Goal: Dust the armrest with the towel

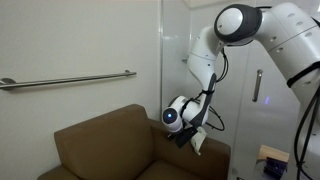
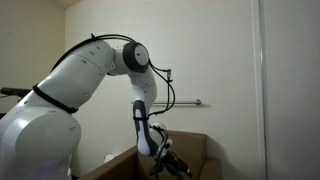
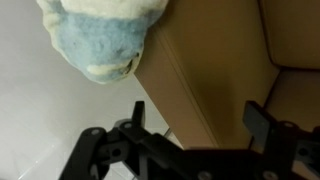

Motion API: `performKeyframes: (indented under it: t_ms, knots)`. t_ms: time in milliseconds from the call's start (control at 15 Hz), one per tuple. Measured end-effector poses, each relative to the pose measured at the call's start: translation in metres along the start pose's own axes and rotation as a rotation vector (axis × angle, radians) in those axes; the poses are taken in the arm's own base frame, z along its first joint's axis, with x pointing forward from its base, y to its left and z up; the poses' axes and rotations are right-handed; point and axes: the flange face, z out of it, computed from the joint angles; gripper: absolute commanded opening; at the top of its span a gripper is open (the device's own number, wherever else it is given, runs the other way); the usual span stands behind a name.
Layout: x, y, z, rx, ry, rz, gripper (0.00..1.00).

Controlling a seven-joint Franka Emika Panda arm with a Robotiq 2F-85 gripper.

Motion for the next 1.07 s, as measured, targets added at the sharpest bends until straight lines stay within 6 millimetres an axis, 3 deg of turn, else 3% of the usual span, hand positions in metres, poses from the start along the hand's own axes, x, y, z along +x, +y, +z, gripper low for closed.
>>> performKeyframes:
  t_ms: [200,467,800,1067]
  knots:
    - [0.013,0.008,-0.014,0.009,0.032,0.012,1.0]
    - [0.016,0.018,-0.036,0.066,0.034,0.023,1.0]
    - [0.002,0.04,-0.066,0.264,-0.031,-0.001,1.0]
    - [-0.013,0.066,-0.082,0.315,-0.058,-0.008,1.0]
